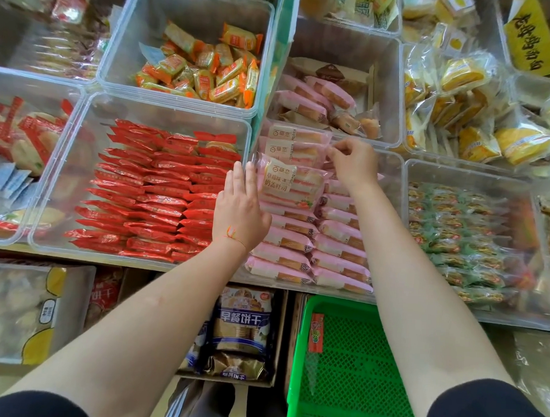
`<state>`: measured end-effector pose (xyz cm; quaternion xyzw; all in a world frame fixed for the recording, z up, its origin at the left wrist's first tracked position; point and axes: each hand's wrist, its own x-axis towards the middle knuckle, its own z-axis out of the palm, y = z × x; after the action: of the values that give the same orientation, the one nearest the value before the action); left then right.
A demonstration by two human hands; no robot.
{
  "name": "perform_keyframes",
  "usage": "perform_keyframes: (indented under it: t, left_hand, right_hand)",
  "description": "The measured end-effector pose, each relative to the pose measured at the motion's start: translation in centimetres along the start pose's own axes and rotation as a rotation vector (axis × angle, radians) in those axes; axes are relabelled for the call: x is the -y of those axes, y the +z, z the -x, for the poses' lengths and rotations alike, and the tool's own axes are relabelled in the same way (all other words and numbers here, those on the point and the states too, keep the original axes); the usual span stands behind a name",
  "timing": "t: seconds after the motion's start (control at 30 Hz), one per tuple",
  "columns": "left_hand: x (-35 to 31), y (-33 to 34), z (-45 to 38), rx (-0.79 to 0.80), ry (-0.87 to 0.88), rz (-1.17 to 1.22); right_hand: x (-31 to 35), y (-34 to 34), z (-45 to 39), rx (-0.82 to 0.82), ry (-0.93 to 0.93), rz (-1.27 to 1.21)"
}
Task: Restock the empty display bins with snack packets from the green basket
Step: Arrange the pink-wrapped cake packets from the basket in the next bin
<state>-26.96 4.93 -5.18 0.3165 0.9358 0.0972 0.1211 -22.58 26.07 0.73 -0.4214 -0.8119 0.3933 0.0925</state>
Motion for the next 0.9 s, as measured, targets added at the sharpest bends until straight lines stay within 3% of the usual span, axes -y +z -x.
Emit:
perform_keyframes:
  t: [0.1,0.23,0.4,0.57,0.67,0.77,0.83,0.9]
  left_hand:
    - [0.0,0.0,0.1,-0.004,-0.001,0.008]
    - [-0.1,-0.1,0.1,-0.014,0.0,0.032]
    - [-0.2,-0.1,0.5,-0.103,0.033,0.058]
    - [-0.3,-0.2,0.7,-0.081,0.104,-0.004]
    - [-0.2,-0.2,0.5,-0.047,0.085,-0.014]
    - [-0.3,-0.3,0.6,-0.05,0.082,0.005]
    - [-0.2,-0.1,0.5,-0.064,0.067,0.026]
    - [-0.1,0.1,0.4,-0.076,0.048,0.035]
  right_hand:
    - [-0.8,0.2,0.2,0.035,0.026,0.034]
    - [-1.7,-0.7,1.3,-0.029,0.108,-0.106]
    - [-2.8,-0.4,3.2,0.274,0.137,-0.115]
    - [-1.9,0.5,3.4,0.149,0.109,-0.164]
    - [-1.1,0.9,3.6,0.101,0.101,-0.055]
    - [-0.8,1.8,4.2,-0.093,-0.052,0.285]
    - [-0.5,2.8,5.1,-0.266,-0.299,0.522]
    - [-0.2,4.6,6.2,-0.333,-0.579,0.543]
